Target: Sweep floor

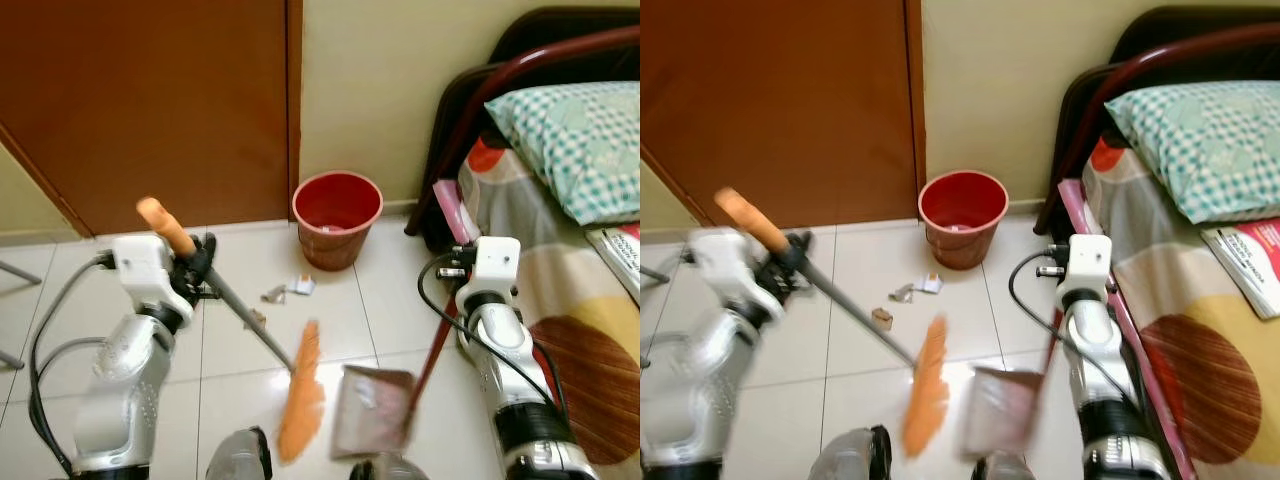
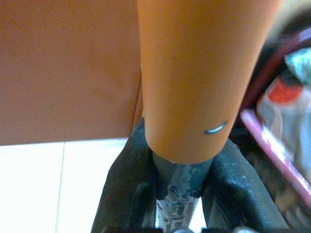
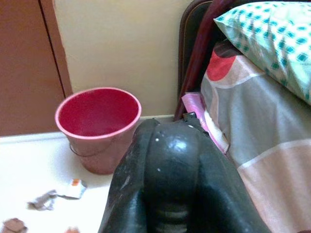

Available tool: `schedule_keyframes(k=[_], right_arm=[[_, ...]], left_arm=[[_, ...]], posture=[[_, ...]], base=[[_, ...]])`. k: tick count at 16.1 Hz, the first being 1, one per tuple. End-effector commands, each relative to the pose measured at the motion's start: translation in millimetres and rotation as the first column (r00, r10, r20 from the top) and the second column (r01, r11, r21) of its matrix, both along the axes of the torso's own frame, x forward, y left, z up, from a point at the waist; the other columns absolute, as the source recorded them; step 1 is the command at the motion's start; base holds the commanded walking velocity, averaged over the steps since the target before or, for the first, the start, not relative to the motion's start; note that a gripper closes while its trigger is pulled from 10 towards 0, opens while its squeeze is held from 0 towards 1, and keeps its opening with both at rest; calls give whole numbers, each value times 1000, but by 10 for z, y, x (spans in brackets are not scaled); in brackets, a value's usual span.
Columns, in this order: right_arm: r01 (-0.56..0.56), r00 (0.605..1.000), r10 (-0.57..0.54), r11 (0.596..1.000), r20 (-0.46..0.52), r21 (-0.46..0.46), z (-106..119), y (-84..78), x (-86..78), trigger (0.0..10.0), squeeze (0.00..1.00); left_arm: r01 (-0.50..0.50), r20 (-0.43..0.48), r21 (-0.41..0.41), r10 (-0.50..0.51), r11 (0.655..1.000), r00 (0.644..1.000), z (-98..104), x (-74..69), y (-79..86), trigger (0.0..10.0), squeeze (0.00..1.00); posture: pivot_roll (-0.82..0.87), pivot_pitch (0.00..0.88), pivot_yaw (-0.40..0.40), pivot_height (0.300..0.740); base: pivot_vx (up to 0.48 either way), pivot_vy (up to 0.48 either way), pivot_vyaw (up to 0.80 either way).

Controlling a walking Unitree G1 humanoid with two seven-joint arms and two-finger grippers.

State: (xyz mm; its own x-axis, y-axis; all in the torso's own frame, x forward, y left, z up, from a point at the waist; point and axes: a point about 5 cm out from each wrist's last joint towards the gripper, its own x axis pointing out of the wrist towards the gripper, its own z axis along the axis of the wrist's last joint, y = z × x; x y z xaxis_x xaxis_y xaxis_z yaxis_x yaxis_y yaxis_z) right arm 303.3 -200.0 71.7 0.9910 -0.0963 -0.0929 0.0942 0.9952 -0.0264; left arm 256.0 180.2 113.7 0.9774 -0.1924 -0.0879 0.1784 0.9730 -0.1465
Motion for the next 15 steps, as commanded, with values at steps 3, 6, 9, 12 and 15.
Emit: schedule_keyframes(k=[3,6,9,12,15], right_arm=[[20,1000,-20,999,2,36,-13,-57,-199,10000,0],[-22,996,24,999,-90,25,-98,-47,-395,10000,0],[-31,980,33,999,-197,16,-161,-100,-617,10000,0],[-70,937,74,997,-341,26,-125,-124,-988,10000,0],[-115,864,115,993,-491,30,-68,-155,-1395,10000,0]], left_arm=[[-22,3,56,22,998,1000,-125,-73,-84,10000,0],[2,19,115,-4,993,1000,-144,-81,-112,10000,0],[-25,16,143,23,989,1000,-166,-51,-19,10000,0],[-28,11,164,27,986,1000,-182,-55,-13,10000,0],[-20,-3,179,21,984,1000,-225,-108,-6,10000,0]], posture=[[44,86,-58,740],[45,81,-54,740],[36,83,-53,740],[24,101,-61,740],[-8,134,-78,740]], base=[[0,0,0],[0,0,0],[0,0,0],[0,0,0],[0,0,0]])
